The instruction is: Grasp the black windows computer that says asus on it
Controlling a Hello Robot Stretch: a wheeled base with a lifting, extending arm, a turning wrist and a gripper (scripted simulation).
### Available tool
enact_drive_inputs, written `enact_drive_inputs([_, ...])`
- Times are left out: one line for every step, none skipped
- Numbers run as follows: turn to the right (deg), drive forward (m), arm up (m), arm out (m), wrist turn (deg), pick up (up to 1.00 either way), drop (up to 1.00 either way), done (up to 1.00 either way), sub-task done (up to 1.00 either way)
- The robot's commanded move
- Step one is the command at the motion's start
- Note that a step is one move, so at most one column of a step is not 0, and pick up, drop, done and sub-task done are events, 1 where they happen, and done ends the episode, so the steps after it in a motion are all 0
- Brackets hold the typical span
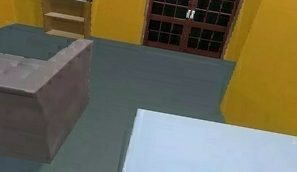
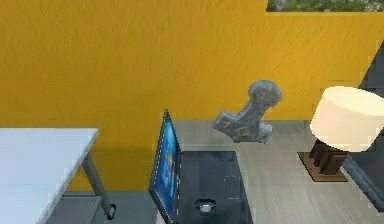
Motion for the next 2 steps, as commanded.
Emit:
enact_drive_inputs([0.0,0.00,0.10,0.00,0.0,0.00,0.00,0.00,0.00])
enact_drive_inputs([0.0,0.00,0.00,0.00,0.0,0.00,0.00,1.00,0.00])
